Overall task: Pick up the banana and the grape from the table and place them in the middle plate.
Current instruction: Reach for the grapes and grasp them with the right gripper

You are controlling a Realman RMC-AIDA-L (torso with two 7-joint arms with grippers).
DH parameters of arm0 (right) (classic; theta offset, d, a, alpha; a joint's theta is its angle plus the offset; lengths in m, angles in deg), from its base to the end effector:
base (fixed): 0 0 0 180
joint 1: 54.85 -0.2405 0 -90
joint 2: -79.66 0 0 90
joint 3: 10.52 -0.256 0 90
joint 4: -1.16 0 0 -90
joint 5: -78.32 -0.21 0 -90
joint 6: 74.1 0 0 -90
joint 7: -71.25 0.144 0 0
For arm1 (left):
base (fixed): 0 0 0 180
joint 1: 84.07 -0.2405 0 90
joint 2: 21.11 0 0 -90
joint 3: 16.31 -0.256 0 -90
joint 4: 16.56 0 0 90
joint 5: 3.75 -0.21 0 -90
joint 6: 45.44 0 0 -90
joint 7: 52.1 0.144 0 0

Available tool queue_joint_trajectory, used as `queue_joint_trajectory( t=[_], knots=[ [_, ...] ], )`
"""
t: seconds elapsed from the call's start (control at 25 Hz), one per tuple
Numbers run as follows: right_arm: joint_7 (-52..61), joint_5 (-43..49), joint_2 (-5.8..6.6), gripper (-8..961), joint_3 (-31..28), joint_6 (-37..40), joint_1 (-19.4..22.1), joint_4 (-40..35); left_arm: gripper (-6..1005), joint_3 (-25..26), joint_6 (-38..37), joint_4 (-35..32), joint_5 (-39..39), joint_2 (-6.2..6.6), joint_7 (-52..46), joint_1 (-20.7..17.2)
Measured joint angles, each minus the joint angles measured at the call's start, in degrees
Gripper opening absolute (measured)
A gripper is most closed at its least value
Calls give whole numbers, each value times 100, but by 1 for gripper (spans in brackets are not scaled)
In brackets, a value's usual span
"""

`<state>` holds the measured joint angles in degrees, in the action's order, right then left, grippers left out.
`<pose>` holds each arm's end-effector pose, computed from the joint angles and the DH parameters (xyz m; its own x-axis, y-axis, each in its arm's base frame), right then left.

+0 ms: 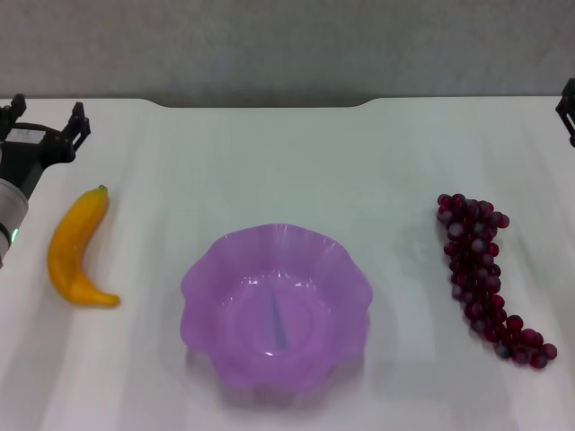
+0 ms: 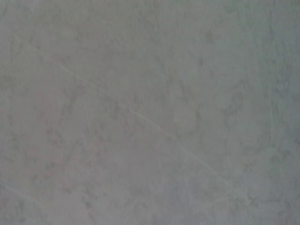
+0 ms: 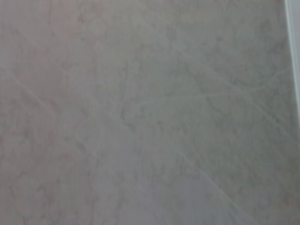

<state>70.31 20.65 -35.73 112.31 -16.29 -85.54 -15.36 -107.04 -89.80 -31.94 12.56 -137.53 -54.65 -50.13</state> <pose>0.3109 0.3902 0.0285 0.7104 0.0987 -0.6968 -0.7022 0.0324 -0.7113 -0.3064 0.4190 0.0270 0.8059 0.0202 0.5916 0.5917 -0.0612 -0.8039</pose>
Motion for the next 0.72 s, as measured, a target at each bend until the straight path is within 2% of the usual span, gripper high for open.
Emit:
queue_joint_trajectory(
  t=[0.36, 0.72],
  knots=[
    [-18, -11, 0, 821, -12, -450, -37, 0, 825, -237, -24, -100, -29, -28, -12, 27],
    [-181, 162, 0, 822, 85, -222, -42, -44, 821, -300, 51, -210, -40, -4, 93, -17]
  ],
)
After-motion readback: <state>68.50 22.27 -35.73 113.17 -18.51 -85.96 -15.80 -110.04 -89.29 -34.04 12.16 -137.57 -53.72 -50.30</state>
